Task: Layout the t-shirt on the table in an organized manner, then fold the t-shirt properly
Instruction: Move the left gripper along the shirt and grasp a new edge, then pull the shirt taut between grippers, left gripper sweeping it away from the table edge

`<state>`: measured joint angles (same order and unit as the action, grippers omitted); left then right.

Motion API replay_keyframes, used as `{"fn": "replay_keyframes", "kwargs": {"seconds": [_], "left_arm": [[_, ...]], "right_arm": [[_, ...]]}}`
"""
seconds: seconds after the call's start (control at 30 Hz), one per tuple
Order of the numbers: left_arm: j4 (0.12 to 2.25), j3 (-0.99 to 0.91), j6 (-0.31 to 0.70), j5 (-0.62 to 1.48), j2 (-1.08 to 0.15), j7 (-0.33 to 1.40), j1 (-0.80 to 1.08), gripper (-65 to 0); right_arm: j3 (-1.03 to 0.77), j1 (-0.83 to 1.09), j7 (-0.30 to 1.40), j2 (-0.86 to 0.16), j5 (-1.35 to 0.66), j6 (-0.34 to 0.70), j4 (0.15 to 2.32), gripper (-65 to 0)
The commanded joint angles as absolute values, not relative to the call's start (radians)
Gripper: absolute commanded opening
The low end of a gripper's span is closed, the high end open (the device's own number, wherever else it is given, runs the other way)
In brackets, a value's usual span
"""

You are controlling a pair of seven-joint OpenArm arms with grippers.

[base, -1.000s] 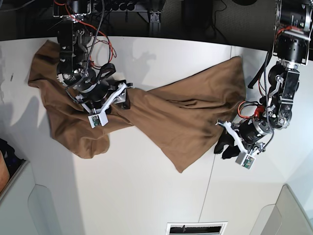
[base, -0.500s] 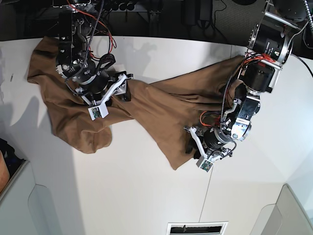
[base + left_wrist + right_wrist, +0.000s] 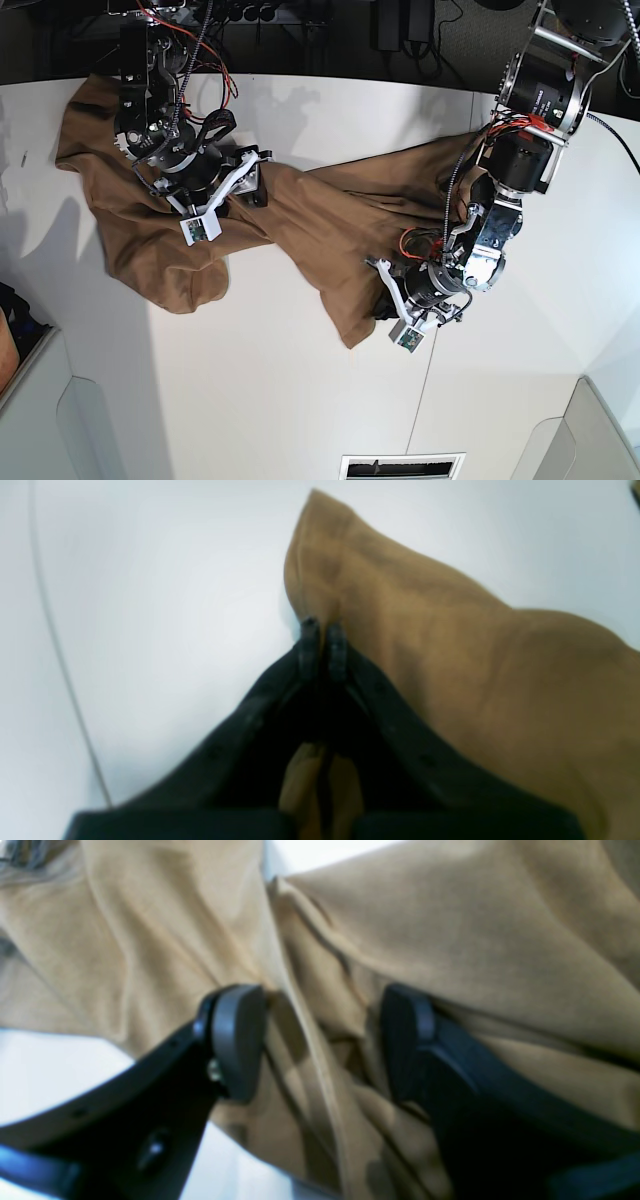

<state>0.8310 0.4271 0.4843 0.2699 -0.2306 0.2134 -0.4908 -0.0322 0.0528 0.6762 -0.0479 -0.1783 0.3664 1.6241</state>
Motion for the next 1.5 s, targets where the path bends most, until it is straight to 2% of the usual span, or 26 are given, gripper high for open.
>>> {"fn": "replay_keyframes", "kwargs": {"seconds": [0.0,0.23,0.4,0.57,0.77,0.97,1.13,1.27,1.47], "left_arm": [[0.85,0.426,0.503,0.274,-0.237,0.221,-0.513,-65.0],[1.02,0.426,0.513,0.442,-0.359,0.275,-0.512,-65.0],[1.189,0.426,0.64,0.61,-0.487,0.368,-0.509,-65.0],[1.387,0.425,0.694,0.782,-0.604,0.432,-0.469,-65.0],[1.621,0.368,0.698,0.865,-0.71,0.477,-0.37,-65.0],[1.788,0.249,0.698,0.957,-0.788,0.559,-0.25,-65.0],[1.824,0.143,0.698,0.968,-0.801,0.574,-0.149,-65.0],[1.811,0.105,0.698,0.902,-0.801,0.572,-0.09,-65.0],[1.756,0.102,0.698,0.878,-0.801,0.573,-0.074,-65.0]], "right_arm": [[-0.036,0.044,0.657,-0.05,-0.167,0.35,1.638,-28.5],[-0.119,0.039,0.597,-0.05,-0.112,0.291,1.638,-28.5],[-0.212,0.006,0.584,-0.051,-0.124,0.287,1.637,-28.5],[-0.243,-0.039,0.607,-0.058,-0.168,0.287,1.637,-28.5],[-0.243,-0.076,0.609,-0.058,-0.164,0.234,1.638,-28.5],[-0.243,-0.124,0.613,-0.059,-0.16,0.231,1.638,-28.5],[-0.243,-0.152,0.653,-0.058,-0.179,0.242,1.649,-28.5],[-0.242,-0.146,0.768,-0.058,-0.274,0.317,1.7,-28.5],[-0.242,-0.051,0.754,-0.059,-0.318,0.348,1.768,-28.5]]}}
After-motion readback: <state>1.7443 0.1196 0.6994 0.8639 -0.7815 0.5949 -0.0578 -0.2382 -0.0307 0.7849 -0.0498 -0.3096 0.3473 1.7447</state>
